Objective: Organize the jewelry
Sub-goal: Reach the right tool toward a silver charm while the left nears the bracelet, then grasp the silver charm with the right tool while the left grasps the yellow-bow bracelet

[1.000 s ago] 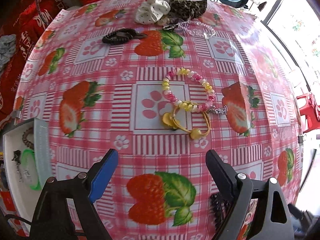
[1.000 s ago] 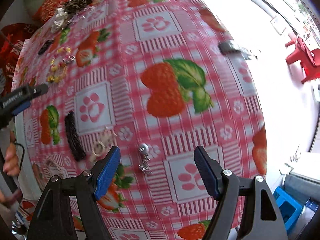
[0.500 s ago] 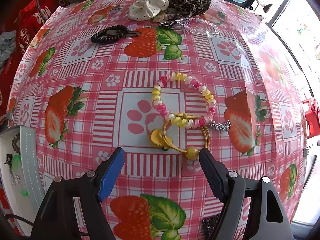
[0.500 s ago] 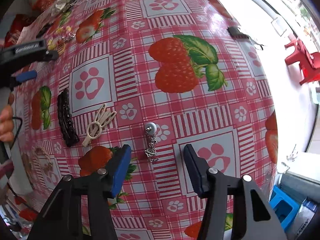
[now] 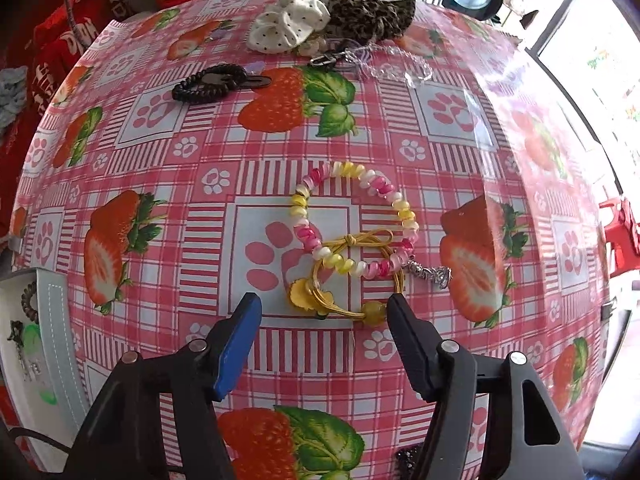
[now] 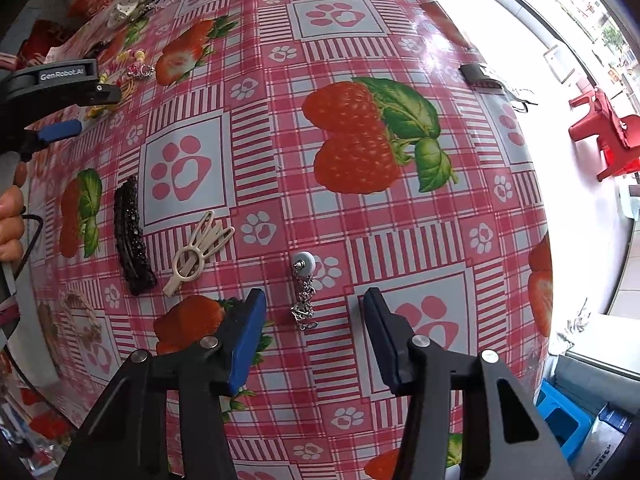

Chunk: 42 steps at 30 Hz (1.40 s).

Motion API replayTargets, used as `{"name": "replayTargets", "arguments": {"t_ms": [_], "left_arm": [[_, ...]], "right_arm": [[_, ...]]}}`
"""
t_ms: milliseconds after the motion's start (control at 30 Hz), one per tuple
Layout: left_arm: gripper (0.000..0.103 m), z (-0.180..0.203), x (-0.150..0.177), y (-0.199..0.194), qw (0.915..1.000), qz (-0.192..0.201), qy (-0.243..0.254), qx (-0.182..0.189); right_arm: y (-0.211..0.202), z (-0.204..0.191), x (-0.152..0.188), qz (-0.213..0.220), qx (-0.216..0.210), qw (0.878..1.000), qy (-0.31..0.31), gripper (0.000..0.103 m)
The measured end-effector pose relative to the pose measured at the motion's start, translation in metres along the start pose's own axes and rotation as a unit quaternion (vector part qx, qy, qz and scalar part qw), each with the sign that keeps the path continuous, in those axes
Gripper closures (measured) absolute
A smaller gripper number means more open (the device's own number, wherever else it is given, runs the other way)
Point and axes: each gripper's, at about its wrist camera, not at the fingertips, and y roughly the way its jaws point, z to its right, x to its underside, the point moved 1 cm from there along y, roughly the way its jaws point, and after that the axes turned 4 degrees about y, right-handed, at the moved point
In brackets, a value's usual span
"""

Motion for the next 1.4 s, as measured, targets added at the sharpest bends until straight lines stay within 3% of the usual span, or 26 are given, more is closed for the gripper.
{"name": "replayTargets", "arguments": {"t_ms": [167,333,367,433,800,1400], "left_arm": [[0.05,0.014,0.004,-0.002,0.9998,0.008,0.019,0.004],[0.083,0.021,0.008,-0.007,0.9993,0.01,0.028,0.021],[0.083,0.019,0.011,-0.008,0.9993,0.011,0.03,0.021],[0.083,0.021,0.015,-0.011,0.9989,0.018,0.037,0.022],[0.083,0.011,0.035,-0.049,0.9963,0.048,0.062,0.037],[0.083,-0.039,0.082,-0.097,0.9968,0.055,0.029,0.05]], "right_arm": [[0.001,-0.003,0.004,0.006,0.009,1.0,-0.009,0.05],[0.0,-0.007,0.007,0.008,0.01,1.0,-0.013,0.064],[0.0,-0.008,0.008,0.006,0.006,1.0,-0.015,0.068],[-0.001,-0.009,0.008,0.008,0.005,1.0,-0.019,0.09],[-0.014,-0.002,0.01,0.011,-0.043,0.999,-0.01,0.09],[-0.041,-0.036,-0.012,0.032,-0.087,0.995,-0.034,0.09]]}}
